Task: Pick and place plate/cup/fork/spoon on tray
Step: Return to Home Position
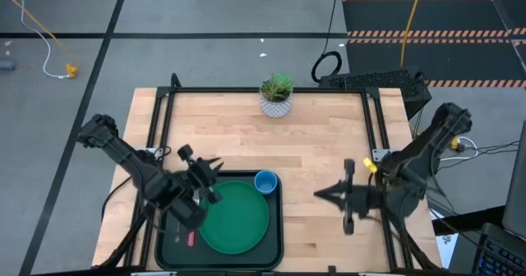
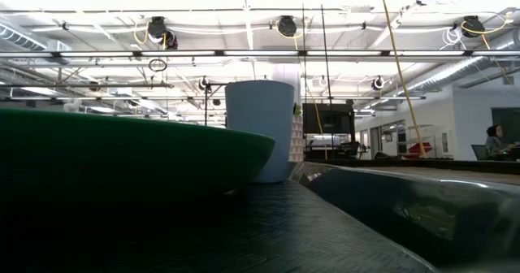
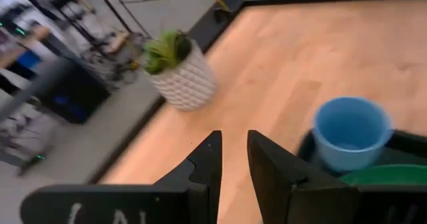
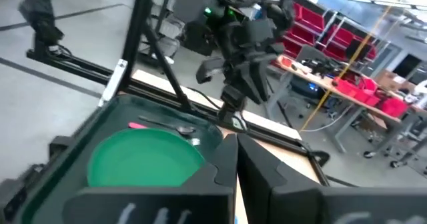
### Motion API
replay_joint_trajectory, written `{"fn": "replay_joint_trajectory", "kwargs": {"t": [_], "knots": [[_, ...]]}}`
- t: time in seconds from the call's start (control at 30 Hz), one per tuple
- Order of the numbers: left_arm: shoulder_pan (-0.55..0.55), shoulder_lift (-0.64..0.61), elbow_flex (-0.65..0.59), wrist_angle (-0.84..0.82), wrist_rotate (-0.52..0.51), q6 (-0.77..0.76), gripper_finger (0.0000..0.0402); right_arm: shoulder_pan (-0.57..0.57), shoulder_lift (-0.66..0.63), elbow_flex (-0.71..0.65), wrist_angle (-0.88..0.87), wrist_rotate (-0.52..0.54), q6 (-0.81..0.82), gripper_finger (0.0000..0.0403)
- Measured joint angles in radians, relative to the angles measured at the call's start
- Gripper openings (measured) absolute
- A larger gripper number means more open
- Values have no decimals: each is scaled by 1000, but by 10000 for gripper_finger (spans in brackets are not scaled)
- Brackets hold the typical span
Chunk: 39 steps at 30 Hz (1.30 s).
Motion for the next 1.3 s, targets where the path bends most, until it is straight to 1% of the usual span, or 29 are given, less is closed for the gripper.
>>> {"fn": "replay_joint_trajectory", "kwargs": {"t": [0.1,0.17,0.23,0.3,0.37,0.43,0.5,0.53,0.63,0.7,0.73,0.8,0.87,0.9,1.0,1.07,1.17,1.3], "knots": [[40,-4,-17,12,-14,71,76,-28,-99,-95,39,-4,-5,1],[62,-2,-32,35,-18,107,75,-41,-166,-168,70,-39,-25,1],[79,-3,-46,85,-20,171,66,-58,-229,-240,112,-90,-43,1],[91,-3,-60,166,-1,253,45,-78,-293,-305,131,-144,-50,1],[106,-3,-75,269,41,361,16,-100,-353,-359,142,-204,-52,1],[123,-3,-88,388,81,478,7,-124,-401,-409,148,-264,-62,0],[139,-3,-111,530,155,616,9,-147,-440,-455,172,-320,-82,0],[148,-3,-131,620,212,697,9,-157,-457,-476,177,-356,-92,0],[181,-2,-220,930,430,921,4,-191,-497,-527,177,-459,-100,0],[208,-2,-280,1115,561,1017,5,-211,-514,-556,177,-515,-89,0],[222,-2,-307,1183,603,1045,7,-220,-521,-570,178,-542,-82,0],[248,-3,-353,1286,652,1076,9,-238,-529,-593,183,-574,-80,0],[270,-23,-398,1338,695,1100,11,-257,-534,-609,191,-599,-67,0],[285,-37,-420,1371,734,1113,11,-266,-537,-619,192,-621,-58,0],[332,-83,-513,1522,920,1144,5,-290,-543,-663,248,-695,-44,0],[353,-120,-583,1614,989,1144,4,-304,-545,-703,315,-731,-38,0],[376,-183,-678,1710,1000,1143,11,-326,-545,-772,413,-751,-37,0],[401,-269,-785,1751,999,1113,15,-361,-547,-842,475,-752,-6,0]]}}
